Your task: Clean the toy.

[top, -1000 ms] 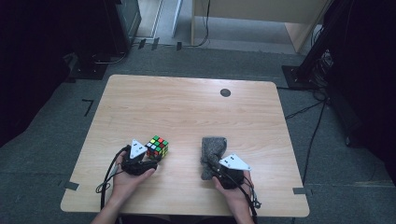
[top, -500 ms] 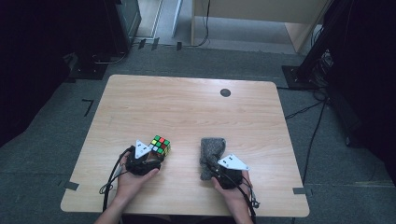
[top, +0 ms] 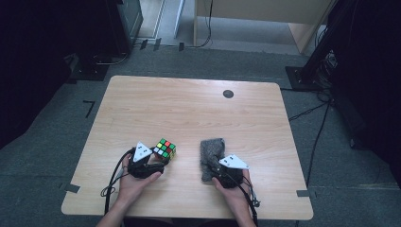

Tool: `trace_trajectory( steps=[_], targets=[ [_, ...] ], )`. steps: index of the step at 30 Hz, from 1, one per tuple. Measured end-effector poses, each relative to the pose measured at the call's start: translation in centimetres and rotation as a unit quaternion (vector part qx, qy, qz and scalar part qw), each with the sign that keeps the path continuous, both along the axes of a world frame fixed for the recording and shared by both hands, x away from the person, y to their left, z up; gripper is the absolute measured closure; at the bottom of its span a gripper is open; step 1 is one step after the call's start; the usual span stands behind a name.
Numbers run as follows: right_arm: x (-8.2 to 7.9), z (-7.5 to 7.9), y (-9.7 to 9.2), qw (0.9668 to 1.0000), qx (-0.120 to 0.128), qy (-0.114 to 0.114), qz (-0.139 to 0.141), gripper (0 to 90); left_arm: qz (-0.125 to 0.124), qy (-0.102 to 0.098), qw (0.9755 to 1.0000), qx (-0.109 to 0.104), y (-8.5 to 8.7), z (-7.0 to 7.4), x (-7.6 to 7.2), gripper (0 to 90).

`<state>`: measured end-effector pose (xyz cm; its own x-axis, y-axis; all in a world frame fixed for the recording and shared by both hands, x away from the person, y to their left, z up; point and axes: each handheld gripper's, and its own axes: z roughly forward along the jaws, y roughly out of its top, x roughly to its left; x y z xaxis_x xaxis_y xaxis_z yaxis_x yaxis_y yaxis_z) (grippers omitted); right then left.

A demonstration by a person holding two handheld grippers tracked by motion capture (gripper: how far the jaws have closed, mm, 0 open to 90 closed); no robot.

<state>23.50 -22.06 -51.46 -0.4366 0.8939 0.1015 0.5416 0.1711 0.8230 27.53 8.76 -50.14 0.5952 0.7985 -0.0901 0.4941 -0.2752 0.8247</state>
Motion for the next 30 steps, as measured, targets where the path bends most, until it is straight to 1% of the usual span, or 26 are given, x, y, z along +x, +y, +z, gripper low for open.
trace_trajectory(
  steps=[2, 3, 6, 8, 10, 12, 13, 15, 18, 19, 20, 21, 23, 26, 27, 30],
  targets=[
    [0.1, 0.2, -0.1, 0.9999, 0.013, 0.004, 0.007, 41.4, 0.003, -0.01, 0.9999, -0.006, 0.4, 0.5, -0.2, 22.7],
    [0.1, 0.5, -0.3, 0.9996, 0.024, 0.006, 0.011, 34.4, 0.003, -0.012, 0.9999, -0.007, 0.5, 0.7, -0.3, 19.5],
    [-0.2, 1.4, -0.9, 0.9991, 0.042, 0.0, 0.011, 21.4, 0.002, -0.02, 0.9997, -0.014, 1.1, 1.3, -0.6, 16.0],
    [-0.4, 2.3, -1.5, 0.9989, 0.046, -0.006, 0.008, 15.7, 0.005, -0.023, 0.9995, -0.019, 1.5, 1.7, -0.8, 14.7],
    [-0.6, 2.9, -2.1, 0.9989, 0.045, -0.012, 0.006, 13.9, 0.013, -0.029, 0.9993, -0.021, 2.1, 2.1, -1.0, 13.7],
    [-0.8, 3.5, -3.0, 0.999, 0.042, -0.018, 0.005, 11.0, 0.017, -0.033, 0.9988, -0.031, 2.9, 2.7, -1.1, 13.2],
    [-0.9, 3.8, -3.5, 0.9991, 0.038, -0.02, 0.004, 7.9, 0.02, -0.035, 0.9986, -0.034, 3.4, 3.0, -1.2, 12.8],
    [-0.9, 4.4, -4.7, 0.9993, 0.032, -0.017, 0.003, 1.4, 0.025, -0.035, 0.9983, -0.04, 4.2, 3.3, -1.3, 11.8],
    [-1.1, 4.9, -6.6, 0.9995, 0.028, -0.016, -0.006, 0.0, 0.033, -0.032, 0.9979, -0.045, 5.1, 3.4, -1.6, 10.3],
    [-1.2, 4.9, -7.0, 0.9995, 0.026, -0.014, -0.01, 0.0, 0.037, -0.032, 0.9976, -0.05, 5.5, 3.5, -1.7, 10.3],
    [-1.3, 4.9, -7.7, 0.9996, 0.019, -0.01, -0.016, 0.0, 0.037, -0.032, 0.9976, -0.05, 5.5, 3.5, -1.7, 10.3],
    [-1.4, 4.9, -8.3, 0.9996, 0.015, -0.007, -0.021, 0.0, 0.04, -0.033, 0.9973, -0.052, 6.1, 3.5, -2.1, 10.0],
    [-1.6, 4.7, -9.3, 0.9996, 0.008, 0.001, -0.028, 0.0, 0.048, -0.038, 0.9963, -0.06, 6.8, 3.5, -2.5, 9.8],
    [-2.0, 4.3, -10.9, 0.9989, -0.004, 0.008, -0.046, 0.0, 0.065, -0.035, 0.9944, -0.075, 8.3, 3.4, -3.0, 9.8],
    [-2.2, 4.1, -11.5, 0.9986, -0.01, 0.009, -0.05, 0.0, 0.068, -0.033, 0.9942, -0.076, 8.7, 3.4, -3.0, 9.8],
    [-2.7, 3.6, -13.5, 0.9969, -0.021, 0.015, -0.075, 0.0, 0.073, -0.03, 0.9945, -0.069, 9.6, 3.1, -3.4, 9.8]
  ],
)
